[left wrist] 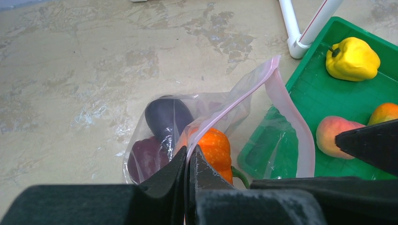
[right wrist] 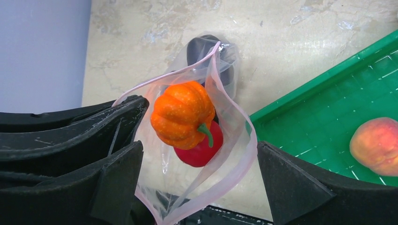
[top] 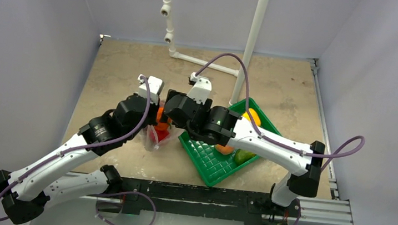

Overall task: Place the food in the zip-top bag and seal the zipper
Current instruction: Place the fake vegetable in the zipper food storage bag, then pick up the fake fruit from the zipper food storage bag.

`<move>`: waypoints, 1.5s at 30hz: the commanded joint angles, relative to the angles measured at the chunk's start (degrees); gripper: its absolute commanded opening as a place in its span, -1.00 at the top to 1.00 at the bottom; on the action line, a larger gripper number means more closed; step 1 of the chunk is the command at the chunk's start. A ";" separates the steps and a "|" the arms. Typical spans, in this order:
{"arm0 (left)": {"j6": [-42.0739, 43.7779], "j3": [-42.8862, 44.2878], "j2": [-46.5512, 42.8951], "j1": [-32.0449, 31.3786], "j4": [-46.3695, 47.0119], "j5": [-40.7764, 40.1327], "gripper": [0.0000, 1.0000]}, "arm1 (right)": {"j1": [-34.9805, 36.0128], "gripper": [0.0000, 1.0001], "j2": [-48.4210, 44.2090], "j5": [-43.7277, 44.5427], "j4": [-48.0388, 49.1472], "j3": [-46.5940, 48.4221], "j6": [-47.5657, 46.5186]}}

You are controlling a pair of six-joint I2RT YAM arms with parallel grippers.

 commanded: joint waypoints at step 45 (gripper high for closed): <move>-0.14 -0.53 0.54 -0.21 1.51 1.03 1.00 | -14.37 -0.98 -9.62 -4.45 -2.41 -37.19 10.75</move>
